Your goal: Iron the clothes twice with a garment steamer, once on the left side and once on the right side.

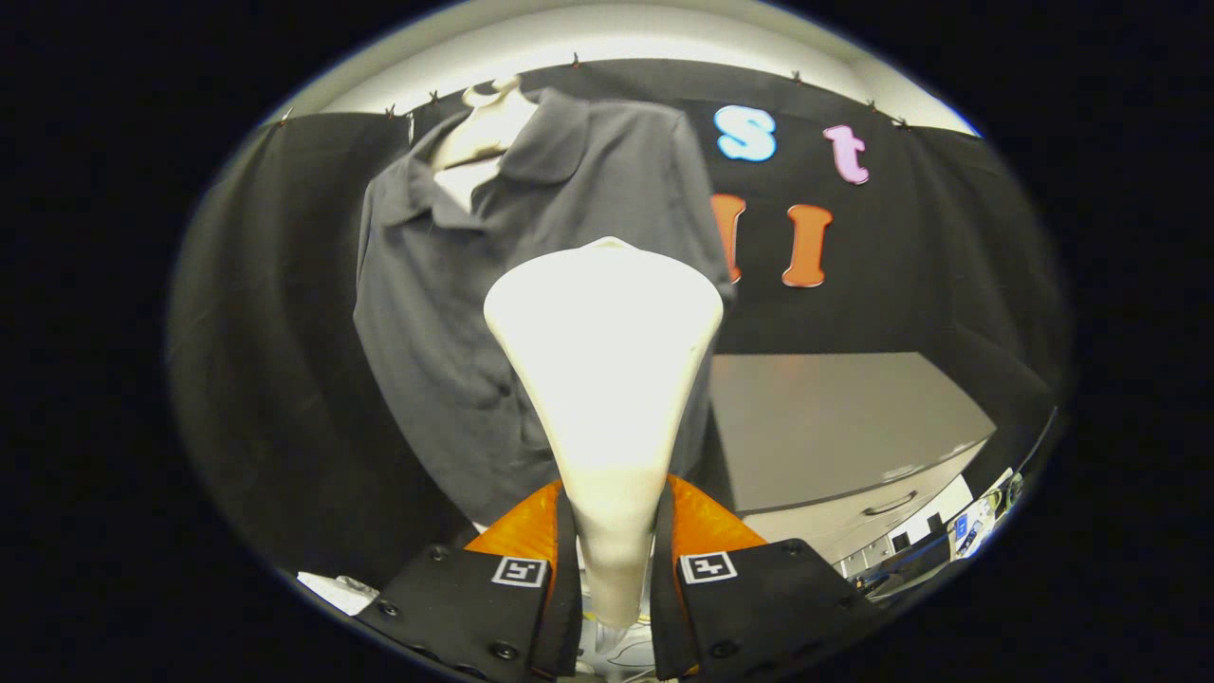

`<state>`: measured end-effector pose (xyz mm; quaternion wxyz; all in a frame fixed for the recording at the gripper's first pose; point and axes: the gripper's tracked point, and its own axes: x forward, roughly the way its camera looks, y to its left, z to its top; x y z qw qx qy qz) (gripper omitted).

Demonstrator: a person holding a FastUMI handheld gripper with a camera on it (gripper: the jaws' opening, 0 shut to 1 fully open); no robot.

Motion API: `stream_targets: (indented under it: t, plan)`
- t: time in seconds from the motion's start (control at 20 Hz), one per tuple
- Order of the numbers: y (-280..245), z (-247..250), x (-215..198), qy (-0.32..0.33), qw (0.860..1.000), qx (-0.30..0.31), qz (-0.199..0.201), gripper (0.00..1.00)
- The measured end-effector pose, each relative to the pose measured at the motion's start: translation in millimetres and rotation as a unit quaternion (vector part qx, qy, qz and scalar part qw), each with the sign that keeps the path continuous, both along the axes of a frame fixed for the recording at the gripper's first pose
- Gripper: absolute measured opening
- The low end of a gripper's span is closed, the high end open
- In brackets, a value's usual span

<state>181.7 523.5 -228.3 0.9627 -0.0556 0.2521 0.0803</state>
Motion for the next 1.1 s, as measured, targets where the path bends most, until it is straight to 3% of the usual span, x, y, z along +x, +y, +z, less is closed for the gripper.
stream_targets:
  t: [0.35,0.65,1.1]
  plan:
    - [-144,162,-30,-0.11,0.992,0.01,-0.06,0.37]
    - [-237,239,-47,-0.169,0.982,0.013,-0.085,0.37]
    - [-306,228,-20,-0.2,0.977,0.011,-0.075,0.37]
